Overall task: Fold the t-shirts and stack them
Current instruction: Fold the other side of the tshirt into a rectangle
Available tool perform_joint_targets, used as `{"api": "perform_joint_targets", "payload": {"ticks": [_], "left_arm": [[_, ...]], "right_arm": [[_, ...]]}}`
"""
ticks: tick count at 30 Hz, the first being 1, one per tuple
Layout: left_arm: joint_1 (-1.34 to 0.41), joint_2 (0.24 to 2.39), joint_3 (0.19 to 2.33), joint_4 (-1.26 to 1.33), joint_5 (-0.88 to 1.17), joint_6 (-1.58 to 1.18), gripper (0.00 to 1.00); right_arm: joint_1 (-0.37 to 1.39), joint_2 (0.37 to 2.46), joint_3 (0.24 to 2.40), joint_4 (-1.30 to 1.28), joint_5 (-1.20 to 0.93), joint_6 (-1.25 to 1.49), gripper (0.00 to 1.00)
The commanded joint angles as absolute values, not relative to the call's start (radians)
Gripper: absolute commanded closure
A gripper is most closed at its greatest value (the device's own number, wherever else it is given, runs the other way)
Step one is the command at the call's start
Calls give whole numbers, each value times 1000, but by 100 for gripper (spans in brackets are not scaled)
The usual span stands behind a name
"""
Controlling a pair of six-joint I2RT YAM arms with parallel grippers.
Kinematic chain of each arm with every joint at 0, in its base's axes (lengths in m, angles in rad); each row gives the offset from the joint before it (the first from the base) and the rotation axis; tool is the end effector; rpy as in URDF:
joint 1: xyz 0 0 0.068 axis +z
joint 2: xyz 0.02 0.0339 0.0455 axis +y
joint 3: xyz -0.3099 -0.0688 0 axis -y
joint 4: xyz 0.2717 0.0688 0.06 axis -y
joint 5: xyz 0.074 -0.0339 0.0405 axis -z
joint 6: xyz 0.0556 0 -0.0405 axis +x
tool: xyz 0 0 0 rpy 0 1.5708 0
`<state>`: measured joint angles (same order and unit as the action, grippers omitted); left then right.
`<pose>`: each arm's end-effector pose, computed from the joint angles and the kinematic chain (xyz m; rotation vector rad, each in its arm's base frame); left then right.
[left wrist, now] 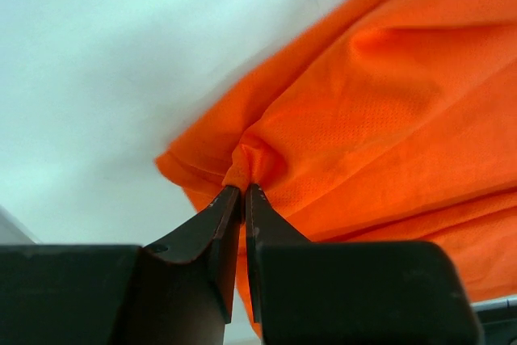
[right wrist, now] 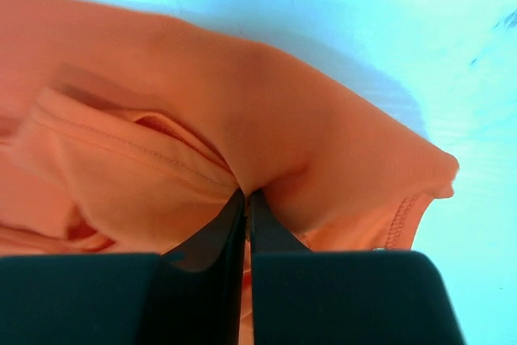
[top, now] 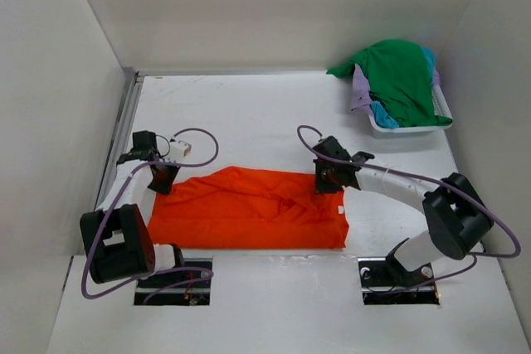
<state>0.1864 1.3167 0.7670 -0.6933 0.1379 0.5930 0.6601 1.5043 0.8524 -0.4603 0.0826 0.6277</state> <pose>0.2438 0.0382 0.2005 0.5938 2.7229 -0.0029 0.2470 0.1859 0.1895 -0.0178 2.7116 0.2903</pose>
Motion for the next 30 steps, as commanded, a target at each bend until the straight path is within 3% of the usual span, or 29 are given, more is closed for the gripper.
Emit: {"api": "perform_joint_targets", "payload": {"ticks": [1,3,9,14,21,23,26,30], "left_arm": [[182,1322,874,-675,163,548,94],[177,1338,894,-678,169,543,94],[154,1348,862,-675,167,549,93],[147,1345,831,-664,166,543,93],[147,1345,815,-655,163,543,93],[145,1347,810,-652,163,542,93],[145,1350,808,-650,164,538,93],[145,1350,807,-650,164,538,93]], "right_arm": [[624,1442,963,-500,107,569,90],[599,1465,976,-502,91,542,83],[599,1506,948,-483,57,534,77],[608,1522,954,-485,77,522,67],[650,1434,954,-549,186,509,42],[651,1428,948,-543,183,500,43],[651,1456,956,-531,163,495,53],[645,1529,980,-506,135,491,55]]}}
